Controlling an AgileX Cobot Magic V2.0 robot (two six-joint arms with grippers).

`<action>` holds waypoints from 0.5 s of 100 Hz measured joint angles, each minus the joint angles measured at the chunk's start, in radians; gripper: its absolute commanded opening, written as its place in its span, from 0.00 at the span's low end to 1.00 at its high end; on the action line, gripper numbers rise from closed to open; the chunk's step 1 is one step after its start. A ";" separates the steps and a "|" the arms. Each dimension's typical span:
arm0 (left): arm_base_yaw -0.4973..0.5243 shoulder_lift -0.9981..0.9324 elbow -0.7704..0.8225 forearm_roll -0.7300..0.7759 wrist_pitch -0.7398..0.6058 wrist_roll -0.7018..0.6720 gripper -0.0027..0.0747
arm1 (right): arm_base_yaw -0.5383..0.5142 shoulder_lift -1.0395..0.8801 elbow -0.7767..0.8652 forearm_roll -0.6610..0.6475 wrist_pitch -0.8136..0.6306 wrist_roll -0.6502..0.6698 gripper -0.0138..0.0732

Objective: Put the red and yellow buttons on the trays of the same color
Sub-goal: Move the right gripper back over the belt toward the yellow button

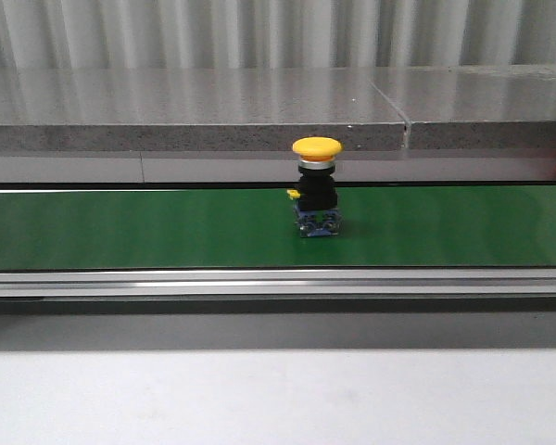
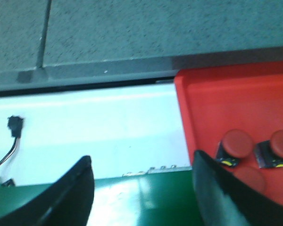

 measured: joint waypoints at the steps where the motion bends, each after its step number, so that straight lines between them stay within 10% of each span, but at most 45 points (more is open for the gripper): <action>1: 0.000 0.000 0.000 0.000 0.000 0.000 0.01 | 0.004 -0.003 0.004 0.000 0.000 0.000 0.69; 50: 0.000 0.000 0.000 0.000 0.000 0.000 0.01 | 0.290 -0.099 0.092 -0.004 0.162 0.000 0.69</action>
